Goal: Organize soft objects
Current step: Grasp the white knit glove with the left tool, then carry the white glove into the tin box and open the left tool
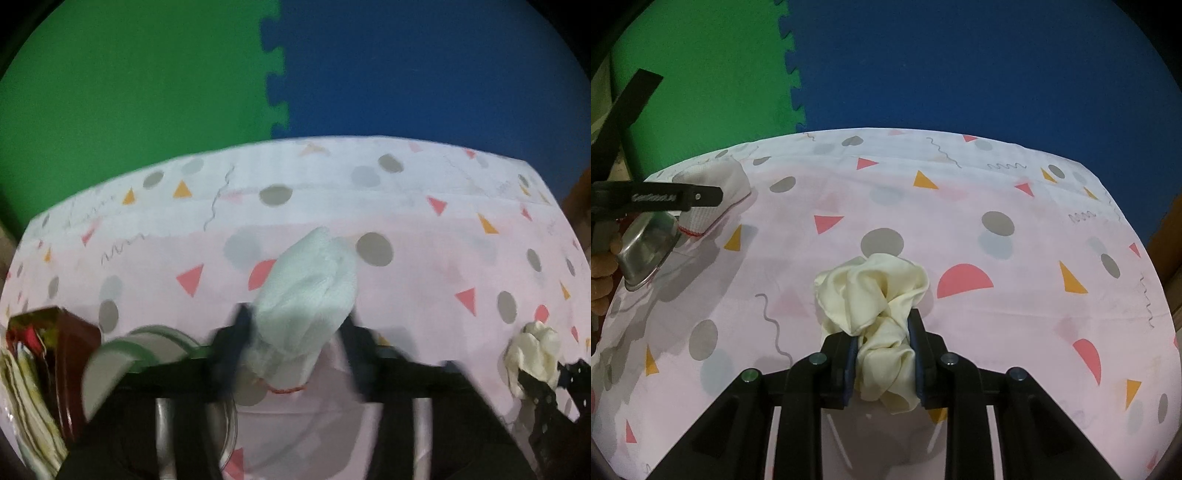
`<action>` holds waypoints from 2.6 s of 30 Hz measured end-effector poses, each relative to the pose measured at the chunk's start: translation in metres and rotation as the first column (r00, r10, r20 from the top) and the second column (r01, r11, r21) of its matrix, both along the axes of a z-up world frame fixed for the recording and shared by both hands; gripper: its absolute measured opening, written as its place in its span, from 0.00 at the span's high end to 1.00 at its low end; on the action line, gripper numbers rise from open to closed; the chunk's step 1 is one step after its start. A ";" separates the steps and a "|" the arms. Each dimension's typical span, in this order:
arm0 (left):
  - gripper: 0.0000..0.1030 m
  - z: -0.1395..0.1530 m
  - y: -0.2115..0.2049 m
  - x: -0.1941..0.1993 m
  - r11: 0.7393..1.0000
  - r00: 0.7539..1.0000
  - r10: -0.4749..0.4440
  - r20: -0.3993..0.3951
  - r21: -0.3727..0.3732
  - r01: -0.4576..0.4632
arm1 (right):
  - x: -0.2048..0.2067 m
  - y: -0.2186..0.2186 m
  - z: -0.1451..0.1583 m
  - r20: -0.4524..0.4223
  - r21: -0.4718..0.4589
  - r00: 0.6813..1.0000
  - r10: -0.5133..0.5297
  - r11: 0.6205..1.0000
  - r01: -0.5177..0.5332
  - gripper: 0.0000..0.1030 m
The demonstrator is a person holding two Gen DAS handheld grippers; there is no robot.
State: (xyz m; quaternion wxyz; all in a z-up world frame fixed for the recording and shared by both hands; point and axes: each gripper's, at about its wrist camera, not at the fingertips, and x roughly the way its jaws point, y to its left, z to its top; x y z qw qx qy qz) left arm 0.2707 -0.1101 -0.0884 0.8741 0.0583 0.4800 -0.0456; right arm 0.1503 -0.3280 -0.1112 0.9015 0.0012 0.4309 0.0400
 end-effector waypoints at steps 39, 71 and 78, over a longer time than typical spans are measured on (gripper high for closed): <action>0.83 0.082 0.037 -0.131 0.984 0.993 -0.096 0.066 -0.146 0.105 | 0.001 0.000 -0.001 -0.002 0.012 1.000 0.005 1.000 -0.005 0.75; 0.83 0.141 0.201 -0.184 0.966 0.965 0.231 0.126 -0.150 -0.211 | 0.001 0.000 -0.001 -0.001 0.003 1.000 0.008 1.000 -0.008 0.75; 0.83 0.132 0.240 -0.191 0.943 0.937 0.330 0.117 -0.093 -0.320 | 0.001 0.000 0.000 -0.001 0.004 1.000 0.008 1.000 -0.008 0.75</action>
